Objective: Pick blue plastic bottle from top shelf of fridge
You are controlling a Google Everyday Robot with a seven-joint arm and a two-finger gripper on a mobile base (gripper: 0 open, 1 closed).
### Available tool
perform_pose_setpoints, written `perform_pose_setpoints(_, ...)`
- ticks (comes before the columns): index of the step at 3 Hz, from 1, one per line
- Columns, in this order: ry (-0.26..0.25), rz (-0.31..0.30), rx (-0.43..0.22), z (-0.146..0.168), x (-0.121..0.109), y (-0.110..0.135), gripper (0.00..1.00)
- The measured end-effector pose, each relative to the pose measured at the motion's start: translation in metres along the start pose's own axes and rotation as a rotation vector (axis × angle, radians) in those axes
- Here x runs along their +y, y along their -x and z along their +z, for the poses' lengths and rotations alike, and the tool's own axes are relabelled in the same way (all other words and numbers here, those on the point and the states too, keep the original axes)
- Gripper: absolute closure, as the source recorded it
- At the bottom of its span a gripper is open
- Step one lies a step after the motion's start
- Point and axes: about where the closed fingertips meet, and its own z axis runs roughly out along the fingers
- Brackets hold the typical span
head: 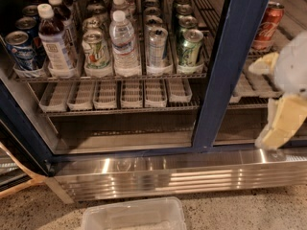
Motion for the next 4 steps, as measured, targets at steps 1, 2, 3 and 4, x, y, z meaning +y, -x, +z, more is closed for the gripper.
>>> perform_pose_setpoints(1, 0.059, -0.021, -0.184, 0.042, 0.023, 0.012, 0.0)
perform_pose_setpoints(2, 0.104, -0.014, -0.384, 0.074, 0.033, 0.052, 0.0)
perform_pose_setpoints(3, 0.106, -0.035, -0.526, 0.089, 0.037, 0.101, 0.0)
perform_pose_setpoints(4, 0.117, -0.104, -0.631, 0.106, 0.048, 0.166, 0.0)
